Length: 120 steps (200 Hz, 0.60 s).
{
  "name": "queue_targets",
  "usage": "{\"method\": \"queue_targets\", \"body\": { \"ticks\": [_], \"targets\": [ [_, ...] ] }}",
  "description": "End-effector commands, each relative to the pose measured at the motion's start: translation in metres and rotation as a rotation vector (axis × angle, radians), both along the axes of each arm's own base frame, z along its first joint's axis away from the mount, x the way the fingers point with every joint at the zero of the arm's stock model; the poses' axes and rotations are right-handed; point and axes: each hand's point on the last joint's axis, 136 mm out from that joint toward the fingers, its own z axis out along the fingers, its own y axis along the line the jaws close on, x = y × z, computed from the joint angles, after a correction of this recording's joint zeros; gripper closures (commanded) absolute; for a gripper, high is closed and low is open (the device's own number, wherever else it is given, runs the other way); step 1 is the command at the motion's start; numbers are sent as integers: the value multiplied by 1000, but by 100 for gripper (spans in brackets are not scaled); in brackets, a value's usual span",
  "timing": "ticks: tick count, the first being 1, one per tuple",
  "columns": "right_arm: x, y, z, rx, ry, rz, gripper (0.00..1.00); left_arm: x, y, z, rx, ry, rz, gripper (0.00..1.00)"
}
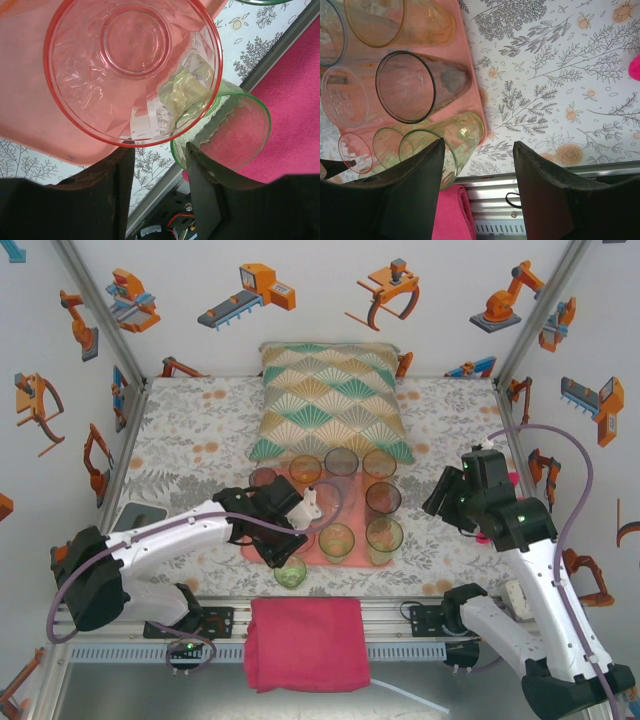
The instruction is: Place the glasses into the tray
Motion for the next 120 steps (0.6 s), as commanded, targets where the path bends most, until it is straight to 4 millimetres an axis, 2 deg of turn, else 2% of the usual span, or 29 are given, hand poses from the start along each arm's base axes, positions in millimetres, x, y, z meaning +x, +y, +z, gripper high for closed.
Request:
{"method": "queue_targets", "body": {
  "ticks": [1, 120],
  "targets": [
    [-2, -7, -3, -9, -1, -37, 46, -3, 1, -2, -3, 8, 13, 57],
    [-7, -15, -5, -27, -27, -66, 46, -4, -2, -8, 29, -1, 5, 62]
  ]
}}
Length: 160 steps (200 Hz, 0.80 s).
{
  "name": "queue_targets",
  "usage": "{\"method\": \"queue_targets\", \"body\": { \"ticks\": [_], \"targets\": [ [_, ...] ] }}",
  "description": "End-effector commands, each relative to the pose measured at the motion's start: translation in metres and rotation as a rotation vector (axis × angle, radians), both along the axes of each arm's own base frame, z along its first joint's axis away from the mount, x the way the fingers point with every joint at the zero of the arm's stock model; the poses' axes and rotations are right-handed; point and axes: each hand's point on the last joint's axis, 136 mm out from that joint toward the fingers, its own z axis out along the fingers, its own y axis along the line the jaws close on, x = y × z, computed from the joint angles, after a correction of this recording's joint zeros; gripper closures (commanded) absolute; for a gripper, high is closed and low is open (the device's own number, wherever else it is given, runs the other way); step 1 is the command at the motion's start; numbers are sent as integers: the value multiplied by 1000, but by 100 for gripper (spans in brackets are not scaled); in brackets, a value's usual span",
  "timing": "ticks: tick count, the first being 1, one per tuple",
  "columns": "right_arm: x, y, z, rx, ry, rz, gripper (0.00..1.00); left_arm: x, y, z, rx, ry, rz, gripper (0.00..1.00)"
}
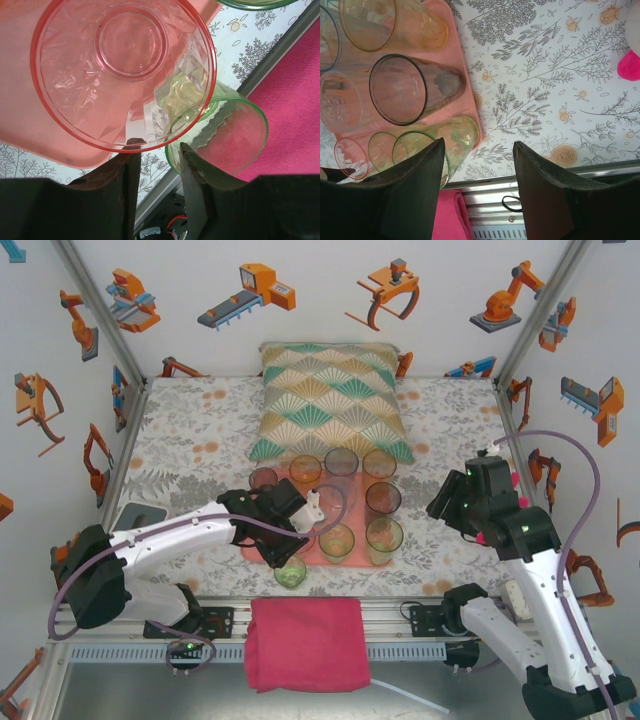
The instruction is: Place the glasses into the tray
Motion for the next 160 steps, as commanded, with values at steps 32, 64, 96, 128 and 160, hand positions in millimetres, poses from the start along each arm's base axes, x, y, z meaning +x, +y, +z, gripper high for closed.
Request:
{"method": "queue_targets", "body": {
  "ticks": [32, 64, 96, 128, 160],
  "targets": [
    [0, -7, -5, -14, 3, -38, 46, 0, 3, -4, 17, -2, 20, 66],
    [0, -7, -4, -13, 0, -39, 46, 1, 5, -2, 16, -11, 26, 69],
    [-1, -7, -4, -10, 3, -42, 46, 1, 5, -2, 14, -13, 27, 72],
    [-1, -7, -4, -8, 1, -45, 46, 1, 4, 0, 9, -14, 27, 74],
    [-2, -7, -3, -6, -3, -47, 46, 1, 5, -1, 13, -12, 26, 77]
  ]
}}
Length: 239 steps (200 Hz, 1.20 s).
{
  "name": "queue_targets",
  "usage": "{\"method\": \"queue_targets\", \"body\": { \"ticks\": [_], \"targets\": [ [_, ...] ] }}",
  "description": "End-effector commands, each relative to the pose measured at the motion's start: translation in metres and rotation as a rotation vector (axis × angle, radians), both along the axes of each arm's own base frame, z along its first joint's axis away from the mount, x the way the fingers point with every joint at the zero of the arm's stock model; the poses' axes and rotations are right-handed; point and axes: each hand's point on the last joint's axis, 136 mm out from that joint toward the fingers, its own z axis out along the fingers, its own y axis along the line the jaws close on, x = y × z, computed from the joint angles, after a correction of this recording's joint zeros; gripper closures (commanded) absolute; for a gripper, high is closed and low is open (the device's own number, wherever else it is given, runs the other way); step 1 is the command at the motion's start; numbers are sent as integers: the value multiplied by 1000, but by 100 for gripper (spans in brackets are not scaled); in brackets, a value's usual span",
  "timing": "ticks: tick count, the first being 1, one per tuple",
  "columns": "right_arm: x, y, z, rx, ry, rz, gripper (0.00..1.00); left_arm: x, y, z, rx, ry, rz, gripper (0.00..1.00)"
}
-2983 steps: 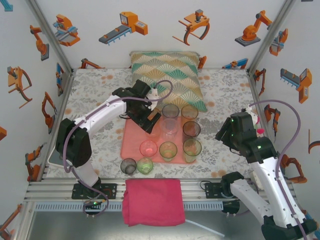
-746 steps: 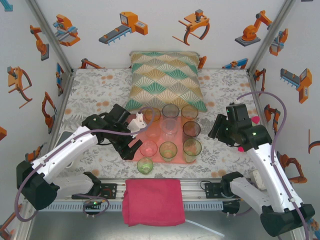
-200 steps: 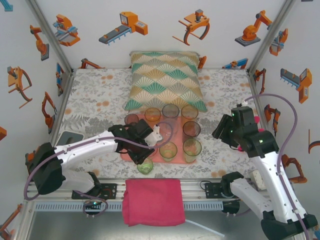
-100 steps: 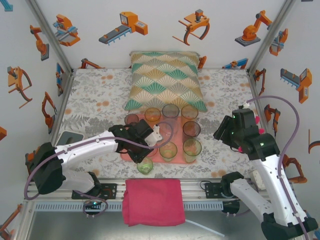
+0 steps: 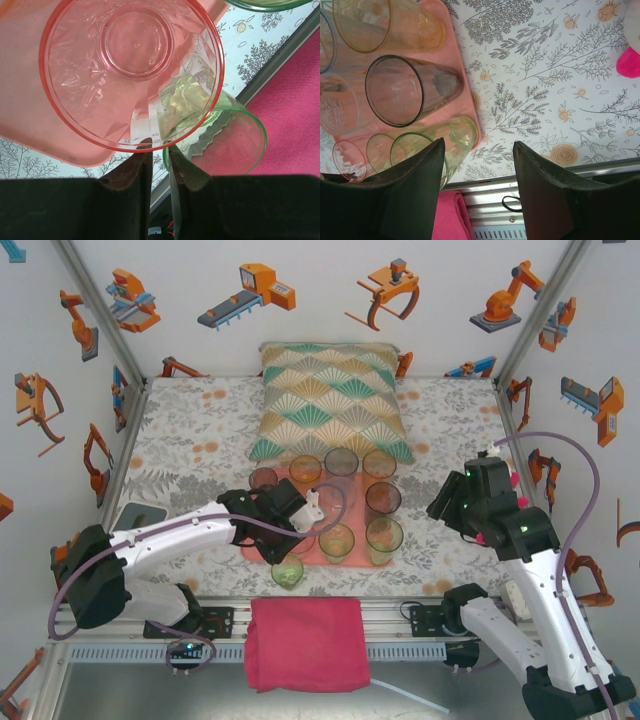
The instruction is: Place the glasses into the tray
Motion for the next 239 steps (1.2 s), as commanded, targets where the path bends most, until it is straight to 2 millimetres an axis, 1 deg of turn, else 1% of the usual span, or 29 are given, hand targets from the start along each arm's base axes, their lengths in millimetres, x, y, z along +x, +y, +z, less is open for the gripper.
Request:
{"method": "queue_targets", "body": {
  "ticks": [1, 45, 60, 70, 108, 126, 178, 239],
  "targets": [
    [-1, -6, 1, -7, -12, -30, 46, -2, 3, -1, 4, 1, 13, 77],
    [-1, -6, 2, -8, -15, -31, 46, -1, 3, 2, -1, -10, 19, 84],
    [-1, -6, 3, -7, -16, -29, 46, -1, 4, 3, -1, -13, 19, 85],
    [-1, -6, 3, -7, -16, -30, 46, 0, 4, 4, -1, -15, 18, 88],
    [-1, -7, 3, -11, -18, -30, 46, 1, 5, 7, 9, -22, 17, 92],
    [-1, -7, 4, -14, -19, -29, 46, 2, 6, 10, 16, -31, 15, 92],
    [0, -7, 3, -20, -16, -26, 45, 3, 13, 17, 33, -57, 1, 96],
    [-2, -7, 3, -14, -20, -28, 46, 8, 19, 22, 53, -101, -10, 97]
  ]
}}
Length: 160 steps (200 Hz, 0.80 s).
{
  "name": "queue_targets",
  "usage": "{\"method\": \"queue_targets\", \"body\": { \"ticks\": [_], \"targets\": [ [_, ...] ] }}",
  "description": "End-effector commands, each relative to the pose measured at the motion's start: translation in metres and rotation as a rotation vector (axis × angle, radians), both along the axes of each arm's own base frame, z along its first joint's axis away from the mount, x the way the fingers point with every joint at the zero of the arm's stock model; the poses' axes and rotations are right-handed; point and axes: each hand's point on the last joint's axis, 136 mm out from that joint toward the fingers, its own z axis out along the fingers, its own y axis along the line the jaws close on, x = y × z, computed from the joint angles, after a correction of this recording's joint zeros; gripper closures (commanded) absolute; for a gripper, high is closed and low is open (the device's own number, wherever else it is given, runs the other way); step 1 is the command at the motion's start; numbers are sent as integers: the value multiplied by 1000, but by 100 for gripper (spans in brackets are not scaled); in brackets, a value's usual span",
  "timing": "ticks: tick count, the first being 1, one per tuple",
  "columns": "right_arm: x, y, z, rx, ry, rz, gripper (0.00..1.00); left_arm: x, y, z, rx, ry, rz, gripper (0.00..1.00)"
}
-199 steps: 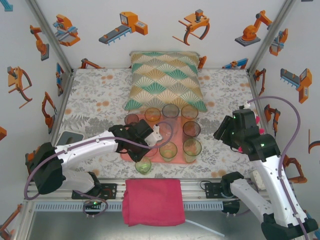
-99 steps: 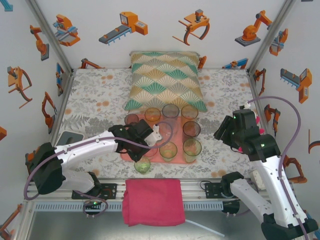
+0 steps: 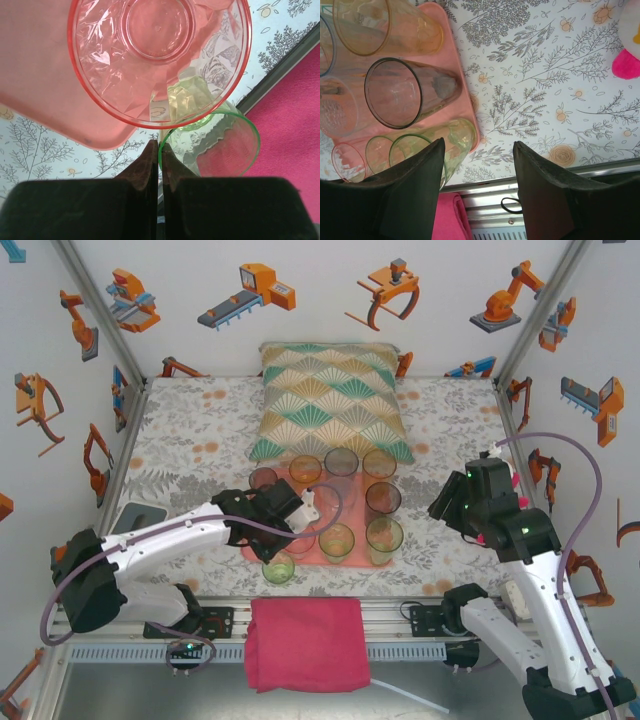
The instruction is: Place the glasses into the tray
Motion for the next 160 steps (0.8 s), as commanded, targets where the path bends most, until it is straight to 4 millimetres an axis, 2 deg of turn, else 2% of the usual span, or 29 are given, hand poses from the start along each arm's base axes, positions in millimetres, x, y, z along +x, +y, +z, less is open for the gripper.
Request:
{"method": "queue_targets", "body": {
  "ticks": [1, 160],
  "targets": [
    [-1, -4, 2, -5, -10, -19, 46, 2, 3, 15, 2, -44, -25, 97],
    [3, -2, -3, -5, 3, -18, 46, 9, 26, 35, 26, -135, -40, 96]
  ]
}}
